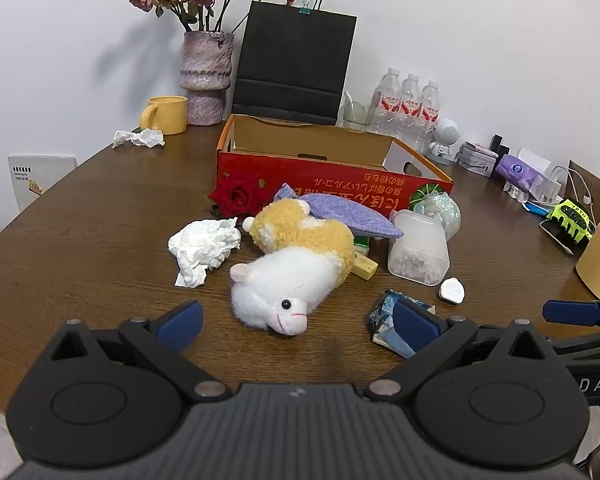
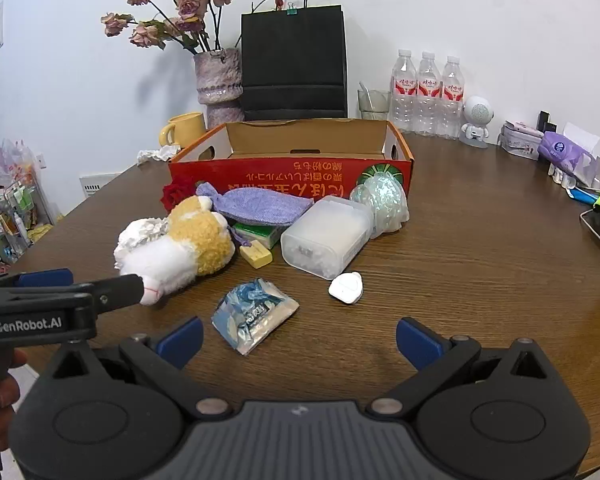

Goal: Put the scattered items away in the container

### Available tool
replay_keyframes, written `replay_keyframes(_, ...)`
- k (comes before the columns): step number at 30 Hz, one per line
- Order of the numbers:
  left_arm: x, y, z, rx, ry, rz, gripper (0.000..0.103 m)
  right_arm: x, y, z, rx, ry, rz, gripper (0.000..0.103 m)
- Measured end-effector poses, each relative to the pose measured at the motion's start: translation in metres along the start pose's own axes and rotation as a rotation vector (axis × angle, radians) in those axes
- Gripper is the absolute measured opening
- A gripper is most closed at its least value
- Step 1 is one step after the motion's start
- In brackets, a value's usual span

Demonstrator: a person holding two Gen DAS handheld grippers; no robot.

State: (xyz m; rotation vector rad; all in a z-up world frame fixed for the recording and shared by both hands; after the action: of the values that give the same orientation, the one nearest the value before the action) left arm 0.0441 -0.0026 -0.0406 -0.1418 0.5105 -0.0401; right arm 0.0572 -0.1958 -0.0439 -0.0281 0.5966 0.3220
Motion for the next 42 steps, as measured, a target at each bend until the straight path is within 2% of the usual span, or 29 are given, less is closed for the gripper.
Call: replay_keyframes(42, 0.0041, 0.0006, -0.0002, 0.006, 0.011, 0.002, 0.103, 0.0057, -0.0026, -0.0020, 0.005, 0.014, 0.004, 0.103)
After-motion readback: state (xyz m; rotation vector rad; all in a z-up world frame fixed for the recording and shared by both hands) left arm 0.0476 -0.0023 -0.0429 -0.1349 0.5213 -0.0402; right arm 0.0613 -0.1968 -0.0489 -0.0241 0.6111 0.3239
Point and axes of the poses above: each gripper's, at about its wrist camera, not at the fingertips, and x roughly the way its jaws point, y to its left, z to its top, the point moved 5 cm from there along x, roughly the way its jaws point, and after that the axes turned 4 degrees about -y, right-handed, at the moved point
